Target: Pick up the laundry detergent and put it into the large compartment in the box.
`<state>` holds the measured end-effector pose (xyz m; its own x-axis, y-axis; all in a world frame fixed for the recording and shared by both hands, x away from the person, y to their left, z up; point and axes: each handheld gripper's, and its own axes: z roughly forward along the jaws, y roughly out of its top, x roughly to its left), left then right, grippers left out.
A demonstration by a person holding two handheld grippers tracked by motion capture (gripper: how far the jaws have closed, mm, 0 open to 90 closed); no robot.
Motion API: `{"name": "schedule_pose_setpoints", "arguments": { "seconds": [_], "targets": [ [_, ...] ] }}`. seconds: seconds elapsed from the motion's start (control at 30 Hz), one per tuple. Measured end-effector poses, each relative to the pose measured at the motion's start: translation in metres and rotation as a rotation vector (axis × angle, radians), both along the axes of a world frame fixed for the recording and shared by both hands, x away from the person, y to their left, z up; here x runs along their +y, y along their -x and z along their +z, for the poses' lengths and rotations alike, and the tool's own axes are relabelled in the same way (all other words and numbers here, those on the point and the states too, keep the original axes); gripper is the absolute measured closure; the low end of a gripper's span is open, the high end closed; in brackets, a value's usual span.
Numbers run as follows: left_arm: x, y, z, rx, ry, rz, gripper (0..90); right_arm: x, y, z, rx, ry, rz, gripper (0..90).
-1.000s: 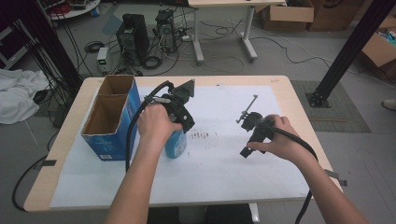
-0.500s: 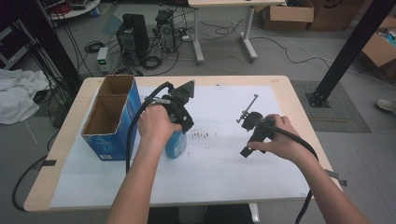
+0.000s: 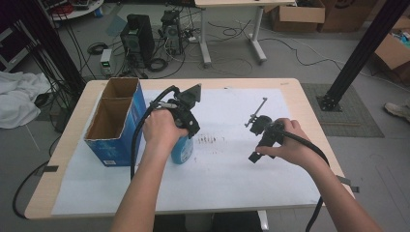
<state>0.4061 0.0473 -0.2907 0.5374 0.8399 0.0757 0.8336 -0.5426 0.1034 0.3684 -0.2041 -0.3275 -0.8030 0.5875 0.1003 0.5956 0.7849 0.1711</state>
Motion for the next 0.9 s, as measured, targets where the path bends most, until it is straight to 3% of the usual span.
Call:
{"name": "schedule_pose_setpoints", "arguments": {
  "seconds": [0.9],
  "targets": [
    [0.0,-0.0012,-0.0008,-0.013,-0.009,0.02,24.7,-0.0008,-0.0008,0.0016,-0.006,-0.004,0.009,23.0]
  ]
}}
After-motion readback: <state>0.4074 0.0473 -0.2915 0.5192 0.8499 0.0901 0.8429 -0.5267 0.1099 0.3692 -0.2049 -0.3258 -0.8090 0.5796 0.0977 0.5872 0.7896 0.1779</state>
